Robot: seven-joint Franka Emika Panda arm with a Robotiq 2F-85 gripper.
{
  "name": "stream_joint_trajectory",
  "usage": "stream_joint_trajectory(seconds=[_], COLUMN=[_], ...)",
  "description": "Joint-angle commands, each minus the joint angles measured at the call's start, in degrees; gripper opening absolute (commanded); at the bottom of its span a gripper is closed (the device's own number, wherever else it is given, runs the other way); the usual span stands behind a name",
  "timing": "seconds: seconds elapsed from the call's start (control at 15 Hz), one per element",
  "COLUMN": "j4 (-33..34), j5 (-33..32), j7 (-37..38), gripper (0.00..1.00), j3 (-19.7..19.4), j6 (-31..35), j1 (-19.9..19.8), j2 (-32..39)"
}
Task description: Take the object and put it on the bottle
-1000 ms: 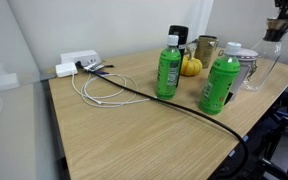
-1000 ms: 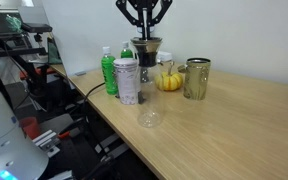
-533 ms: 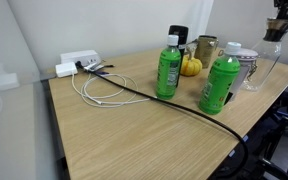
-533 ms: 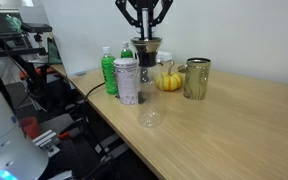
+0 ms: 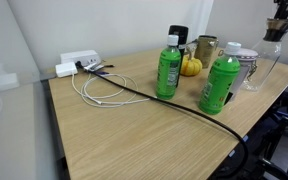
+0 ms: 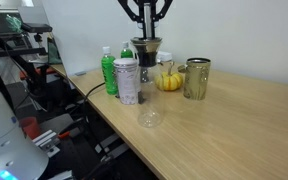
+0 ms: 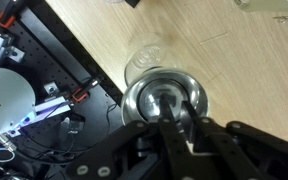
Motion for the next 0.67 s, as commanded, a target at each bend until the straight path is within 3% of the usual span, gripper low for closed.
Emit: stream_joint_trajectory(seconds=[0.0,0.6], j4=[1.21,4.74], j5=[1.2,1.37], j7=[-0.97,-1.04], gripper=[0.0,0.0], j3=[0.29,0.32], j6=[0.92,0.63], j1=[-0.83,-0.74], j2=[-0.19,-1.03])
